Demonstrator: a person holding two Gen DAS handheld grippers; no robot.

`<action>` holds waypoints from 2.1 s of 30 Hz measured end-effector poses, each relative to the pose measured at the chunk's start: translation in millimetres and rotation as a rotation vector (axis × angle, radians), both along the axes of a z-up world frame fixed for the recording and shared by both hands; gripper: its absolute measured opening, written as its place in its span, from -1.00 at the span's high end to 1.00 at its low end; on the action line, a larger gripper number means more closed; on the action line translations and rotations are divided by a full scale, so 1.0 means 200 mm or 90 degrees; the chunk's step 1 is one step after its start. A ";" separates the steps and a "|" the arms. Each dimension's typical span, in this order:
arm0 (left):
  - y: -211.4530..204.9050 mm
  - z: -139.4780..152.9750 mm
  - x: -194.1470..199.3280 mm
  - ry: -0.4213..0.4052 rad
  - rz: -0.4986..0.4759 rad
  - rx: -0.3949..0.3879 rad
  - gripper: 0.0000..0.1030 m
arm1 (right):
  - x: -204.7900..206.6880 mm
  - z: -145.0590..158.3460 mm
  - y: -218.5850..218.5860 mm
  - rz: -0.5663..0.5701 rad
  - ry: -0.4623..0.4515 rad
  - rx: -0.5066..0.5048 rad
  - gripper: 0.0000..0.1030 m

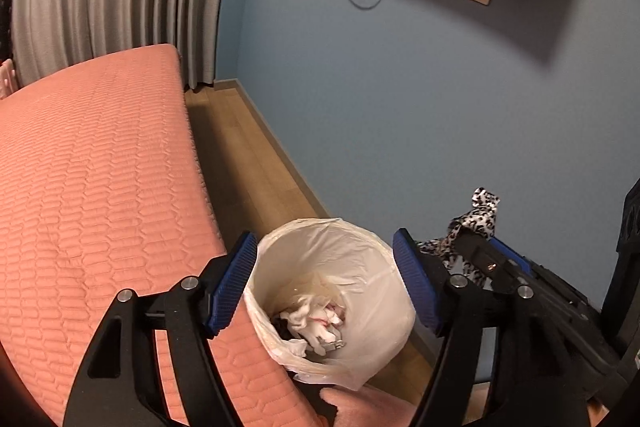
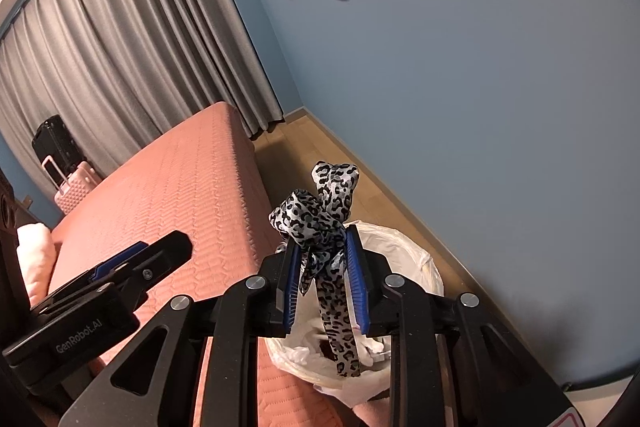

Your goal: Collect trash

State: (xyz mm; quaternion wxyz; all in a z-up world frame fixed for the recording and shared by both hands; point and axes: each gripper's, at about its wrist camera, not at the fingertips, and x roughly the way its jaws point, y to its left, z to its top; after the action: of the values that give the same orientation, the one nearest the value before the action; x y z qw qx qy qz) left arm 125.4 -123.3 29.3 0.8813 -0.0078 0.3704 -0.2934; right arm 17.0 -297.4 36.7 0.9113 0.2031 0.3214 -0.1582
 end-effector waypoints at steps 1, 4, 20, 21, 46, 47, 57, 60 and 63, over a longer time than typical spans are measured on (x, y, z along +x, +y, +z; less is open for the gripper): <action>0.01 0.00 0.00 0.000 0.005 0.001 -0.31 | 0.00 0.00 0.00 -0.001 0.000 -0.001 0.45; 0.05 -0.01 0.02 0.002 0.020 0.003 -0.36 | 0.00 -0.01 0.00 0.000 -0.003 0.000 0.26; 0.23 -0.03 -0.04 -0.037 0.086 0.044 -0.61 | -0.01 0.02 0.15 0.032 0.009 -0.019 -0.23; 0.25 -0.03 -0.05 -0.037 0.091 0.047 -0.65 | -0.02 0.02 0.16 0.033 0.011 -0.022 -0.24; 0.48 -0.18 -0.22 -0.018 0.158 0.104 -0.84 | -0.22 -0.08 0.37 0.052 0.074 -0.109 -0.51; 0.48 -0.18 -0.23 -0.019 0.160 0.106 -0.86 | -0.23 -0.09 0.37 0.052 0.075 -0.110 -0.55; 0.48 -0.24 -0.28 -0.017 0.172 0.126 -0.87 | -0.27 -0.16 0.42 0.045 0.087 -0.132 -0.72; 0.49 -0.26 -0.28 -0.008 0.174 0.127 -0.87 | -0.29 -0.19 0.41 0.040 0.094 -0.127 -0.88; 0.49 -0.27 -0.29 -0.003 0.175 0.130 -0.87 | -0.30 -0.21 0.41 0.038 0.103 -0.134 -0.88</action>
State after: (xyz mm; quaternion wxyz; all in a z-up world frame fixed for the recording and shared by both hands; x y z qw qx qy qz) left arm 68.1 -25.7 -25.4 0.9102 0.0316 0.3918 -0.1307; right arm -42.3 -215.2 -4.7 0.9029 0.0831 0.3815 -0.1799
